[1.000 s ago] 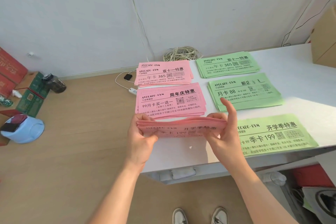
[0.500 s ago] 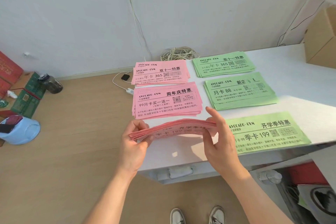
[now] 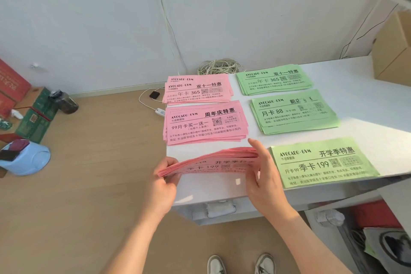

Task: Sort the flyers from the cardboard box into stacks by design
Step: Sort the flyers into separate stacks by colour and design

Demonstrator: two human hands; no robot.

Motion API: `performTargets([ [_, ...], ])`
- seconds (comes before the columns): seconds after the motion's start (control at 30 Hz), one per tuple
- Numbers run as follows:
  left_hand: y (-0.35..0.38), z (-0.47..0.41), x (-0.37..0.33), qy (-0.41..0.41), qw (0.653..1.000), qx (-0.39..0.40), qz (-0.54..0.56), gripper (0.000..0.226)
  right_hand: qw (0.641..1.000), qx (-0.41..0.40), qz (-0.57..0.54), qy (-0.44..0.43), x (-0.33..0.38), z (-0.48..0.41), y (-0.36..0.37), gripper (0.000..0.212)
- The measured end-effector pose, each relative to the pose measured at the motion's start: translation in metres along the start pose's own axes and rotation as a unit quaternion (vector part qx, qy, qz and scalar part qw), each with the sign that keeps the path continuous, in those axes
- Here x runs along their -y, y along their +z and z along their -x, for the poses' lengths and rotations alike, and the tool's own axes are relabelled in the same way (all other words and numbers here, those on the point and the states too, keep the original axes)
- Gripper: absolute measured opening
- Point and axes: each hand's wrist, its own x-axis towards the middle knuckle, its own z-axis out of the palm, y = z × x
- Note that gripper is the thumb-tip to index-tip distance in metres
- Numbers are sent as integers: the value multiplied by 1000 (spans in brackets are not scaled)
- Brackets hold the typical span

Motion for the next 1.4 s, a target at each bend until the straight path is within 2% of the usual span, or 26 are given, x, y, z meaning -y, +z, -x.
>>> performTargets([
  [0.1, -1, 2, -2, -37, 999, -18, -20, 40, 999, 13, -10, 29, 4, -6, -7, 84],
  [0.17, -3, 7, -4, -50, 998, -21, -18, 39, 994, 42, -41, 87, 9, -7, -13, 85],
  [0.27, -1, 19, -4, -54, 995, -9, -86, 58, 979, 108, -14, 174, 14, -8, -16, 87],
  [0.37, 3, 30, -9, -14, 982, -33, -185, 75, 969, 138, 47, 201, 16, -13, -14, 84],
  [0.5, -5, 24, -11, 82, 948, -41, -305, 85, 963, 154, 113, 190, 23, -17, -12, 83],
  [0.53, -7, 20, -10, 121, 936, -15, -330, 86, 962, 158, 122, 186, 24, -17, -12, 83],
  [0.6, -5, 12, -17, 175, 897, 90, -396, 89, 961, 163, 130, 182, 23, -17, -12, 84],
  [0.67, 2, 4, -26, 189, 856, 188, -444, 93, 960, 167, 140, 175, 21, -17, -11, 85],
  [0.77, 10, -8, -37, 182, 824, 238, -480, 99, 958, 172, 149, 177, 21, -16, -9, 84],
  [0.97, 9, -5, -37, 205, 808, 227, -504, 92, 942, 201, 234, 129, 21, -12, -17, 73],
  [1.07, 10, -3, -36, 207, 804, 225, -510, 91, 900, 324, 272, 107, 26, -14, -30, 103],
  [1.13, 10, -3, -36, 206, 807, 226, -505, 89, 864, 378, 328, 51, 28, -16, -32, 111],
  [1.23, 10, -3, -36, 208, 806, 230, -504, 88, 846, 380, 373, -17, 26, -21, -30, 102],
  [1.4, 9, -4, -35, 218, 803, 233, -504, 88, 848, 370, 376, -41, 25, -28, -31, 89],
])
